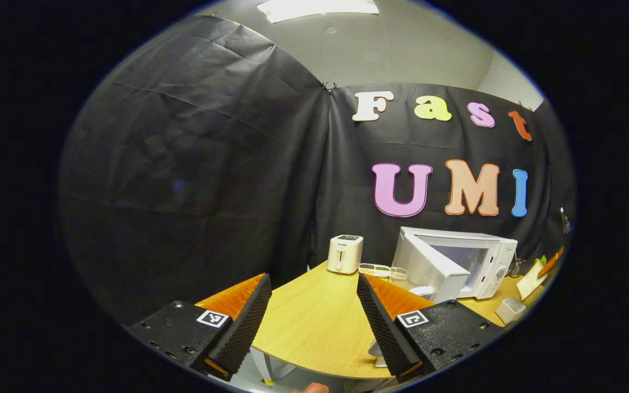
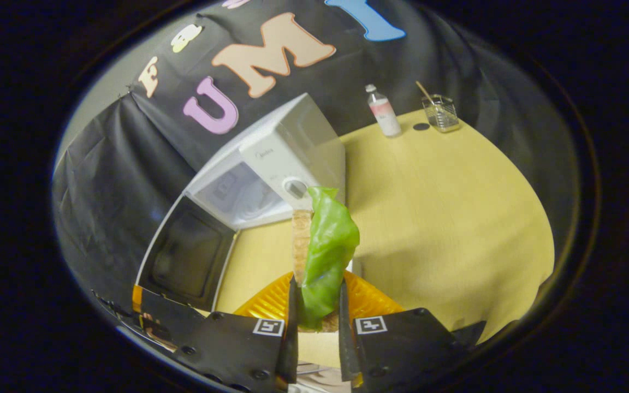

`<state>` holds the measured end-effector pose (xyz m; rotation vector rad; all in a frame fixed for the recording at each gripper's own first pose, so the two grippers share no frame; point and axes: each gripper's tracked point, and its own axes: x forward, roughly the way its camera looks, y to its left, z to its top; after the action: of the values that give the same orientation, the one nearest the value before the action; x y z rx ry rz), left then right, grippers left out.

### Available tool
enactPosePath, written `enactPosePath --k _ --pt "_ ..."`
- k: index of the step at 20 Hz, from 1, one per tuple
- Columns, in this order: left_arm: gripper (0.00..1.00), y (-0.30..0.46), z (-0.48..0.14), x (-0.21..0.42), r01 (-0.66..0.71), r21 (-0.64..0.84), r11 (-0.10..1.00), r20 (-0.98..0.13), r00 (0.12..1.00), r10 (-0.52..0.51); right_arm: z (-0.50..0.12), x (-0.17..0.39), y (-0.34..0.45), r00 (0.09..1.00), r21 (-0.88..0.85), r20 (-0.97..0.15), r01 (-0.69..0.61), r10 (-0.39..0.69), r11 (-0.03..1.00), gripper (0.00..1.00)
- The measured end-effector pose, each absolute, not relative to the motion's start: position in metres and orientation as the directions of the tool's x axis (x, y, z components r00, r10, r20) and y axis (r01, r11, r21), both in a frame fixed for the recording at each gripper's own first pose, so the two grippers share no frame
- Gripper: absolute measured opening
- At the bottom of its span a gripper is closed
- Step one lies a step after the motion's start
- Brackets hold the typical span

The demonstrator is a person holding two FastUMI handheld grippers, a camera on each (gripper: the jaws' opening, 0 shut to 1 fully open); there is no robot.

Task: Open the microwave oven with the left hand, put the food in, and close the microwave oven.

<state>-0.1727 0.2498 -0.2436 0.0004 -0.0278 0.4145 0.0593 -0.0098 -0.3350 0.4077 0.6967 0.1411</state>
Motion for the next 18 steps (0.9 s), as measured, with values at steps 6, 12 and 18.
enactPosePath --k 6,12,18 --pt "0.96 0.248 -0.246 -0.172 -0.4 0.006 0.917 0.032 0.916 0.399 -0.302 0.061 0.04 0.873 0.517 -0.376 -0.081 0.311 0.852 0.33" --pt "0.96 0.244 -0.25 -0.175 -0.396 0.012 0.918 0.02 0.918 0.396 -0.319 0.08 0.108 0.928 0.628 -0.212 -0.111 0.307 0.771 0.33" --pt "0.94 0.243 -0.267 -0.175 -0.384 -0.017 0.923 -0.029 0.923 0.383 -0.354 0.122 0.175 0.952 0.688 -0.173 -0.067 0.253 0.723 0.33"
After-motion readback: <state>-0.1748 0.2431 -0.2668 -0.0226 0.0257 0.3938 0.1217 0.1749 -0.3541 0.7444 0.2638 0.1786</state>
